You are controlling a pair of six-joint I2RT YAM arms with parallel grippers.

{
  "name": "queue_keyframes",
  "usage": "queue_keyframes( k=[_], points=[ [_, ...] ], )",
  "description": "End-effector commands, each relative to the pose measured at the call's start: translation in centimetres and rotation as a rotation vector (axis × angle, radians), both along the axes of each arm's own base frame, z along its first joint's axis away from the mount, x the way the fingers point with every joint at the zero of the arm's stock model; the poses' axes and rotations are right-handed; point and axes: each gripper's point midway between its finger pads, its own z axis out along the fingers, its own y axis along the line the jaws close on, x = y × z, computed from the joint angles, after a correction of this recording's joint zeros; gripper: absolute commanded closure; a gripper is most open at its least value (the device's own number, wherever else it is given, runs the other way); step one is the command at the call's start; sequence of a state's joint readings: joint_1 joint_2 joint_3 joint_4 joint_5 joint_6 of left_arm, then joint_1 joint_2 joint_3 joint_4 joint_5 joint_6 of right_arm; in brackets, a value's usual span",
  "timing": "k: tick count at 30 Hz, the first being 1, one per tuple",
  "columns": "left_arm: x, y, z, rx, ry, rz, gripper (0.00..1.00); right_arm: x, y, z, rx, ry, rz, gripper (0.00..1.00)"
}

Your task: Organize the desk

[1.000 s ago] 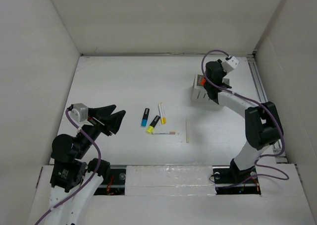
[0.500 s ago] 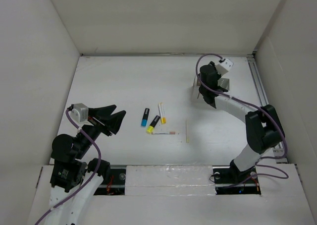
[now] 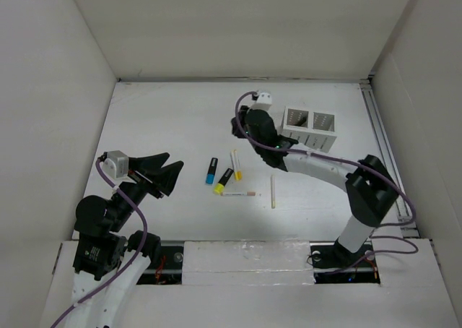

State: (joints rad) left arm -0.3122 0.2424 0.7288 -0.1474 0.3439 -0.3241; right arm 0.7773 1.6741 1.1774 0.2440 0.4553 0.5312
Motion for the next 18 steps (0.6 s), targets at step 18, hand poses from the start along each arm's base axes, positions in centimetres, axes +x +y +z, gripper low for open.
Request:
queue_keyframes(
  k=[18],
  points=[
    [-0.9, 0.0, 1.6, -0.026, -0.068, -0.017, 0.49, -5.6, 9.3, -12.9, -0.245, 0.341, 0.206, 0.32]
  ],
)
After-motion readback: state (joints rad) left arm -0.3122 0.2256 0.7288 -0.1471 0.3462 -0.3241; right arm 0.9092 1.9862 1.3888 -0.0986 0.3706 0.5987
